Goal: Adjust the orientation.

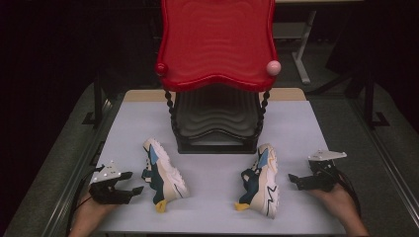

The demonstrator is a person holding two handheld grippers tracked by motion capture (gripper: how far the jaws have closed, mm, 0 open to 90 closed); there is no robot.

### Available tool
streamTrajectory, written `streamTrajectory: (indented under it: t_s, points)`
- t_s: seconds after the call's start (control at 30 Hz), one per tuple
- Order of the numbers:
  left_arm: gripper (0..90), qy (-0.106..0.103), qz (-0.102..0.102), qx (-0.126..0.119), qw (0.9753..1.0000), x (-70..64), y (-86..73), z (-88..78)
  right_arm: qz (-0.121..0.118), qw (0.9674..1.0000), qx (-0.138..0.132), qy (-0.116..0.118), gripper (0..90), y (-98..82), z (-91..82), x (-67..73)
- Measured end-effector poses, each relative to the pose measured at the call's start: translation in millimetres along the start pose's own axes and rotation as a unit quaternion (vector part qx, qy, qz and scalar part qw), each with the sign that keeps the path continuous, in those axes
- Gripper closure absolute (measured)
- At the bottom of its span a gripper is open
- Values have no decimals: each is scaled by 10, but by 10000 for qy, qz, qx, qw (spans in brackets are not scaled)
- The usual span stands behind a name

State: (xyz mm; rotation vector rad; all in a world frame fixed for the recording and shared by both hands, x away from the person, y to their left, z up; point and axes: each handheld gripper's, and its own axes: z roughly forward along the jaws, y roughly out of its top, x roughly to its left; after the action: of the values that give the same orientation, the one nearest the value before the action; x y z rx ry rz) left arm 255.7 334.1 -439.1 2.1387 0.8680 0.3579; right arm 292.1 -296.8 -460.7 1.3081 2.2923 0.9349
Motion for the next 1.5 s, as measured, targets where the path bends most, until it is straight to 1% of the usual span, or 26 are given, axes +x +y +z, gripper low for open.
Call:
streamTrajectory:
  t_s: [0.07,0.1,0.17,0.27,0.33,0.37,0.47,0.57,0.6,0.63,0.83,0.93,1.07,1.2,1.3,1.4,1.5]
  points:
    - [405,-79,3,-147,9999,-5,18,-61,2,10000,2,0,22,0,0,0]
    - [452,-99,23,-194,9998,-7,24,-70,1,10000,3,0,22,1,1,0]
    - [468,-145,64,-244,9996,-9,55,-70,4,10000,4,0,22,1,0,0]
    - [504,-230,148,-264,9993,-9,105,-27,1,10000,3,0,22,1,0,0]
    - [553,-315,253,-278,9988,3,167,23,3,10000,3,0,22,1,0,0]
    - [572,-315,253,-278,9988,3,167,23,3,10000,3,0,22,1,0,0]
    - [598,-437,330,-268,9981,7,200,79,1,10000,2,-1,22,0,0,0]
    - [664,-506,442,-227,9975,16,215,127,2,10000,2,-1,22,0,0,0]
    - [709,-597,442,-241,9969,20,225,137,2,10000,3,0,22,0,0,0]
    - [725,-632,459,-259,9966,19,235,141,1,10000,2,-1,22,0,0,0]
    - [752,-711,538,-257,9957,19,240,96,1,10000,-1,-1,23,0,0,0]
    - [754,-712,550,-244,9956,6,229,51,7,10000,1,4,23,1,0,-1]
    - [754,-693,492,-268,9960,12,168,-57,12,10000,-1,6,22,1,0,-1]
    - [756,-605,324,-306,9972,46,64,-203,10,10000,-2,5,22,1,0,-1]
    - [756,-536,290,-251,9978,56,15,-326,5,10000,-1,1,23,0,-1,-1]
    - [755,-473,204,-255,9983,62,-36,-428,6,10000,0,3,23,0,0,-1]
    - [754,-459,146,-299,9984,66,-52,-474,8,10000,2,3,23,1,-1,-1]
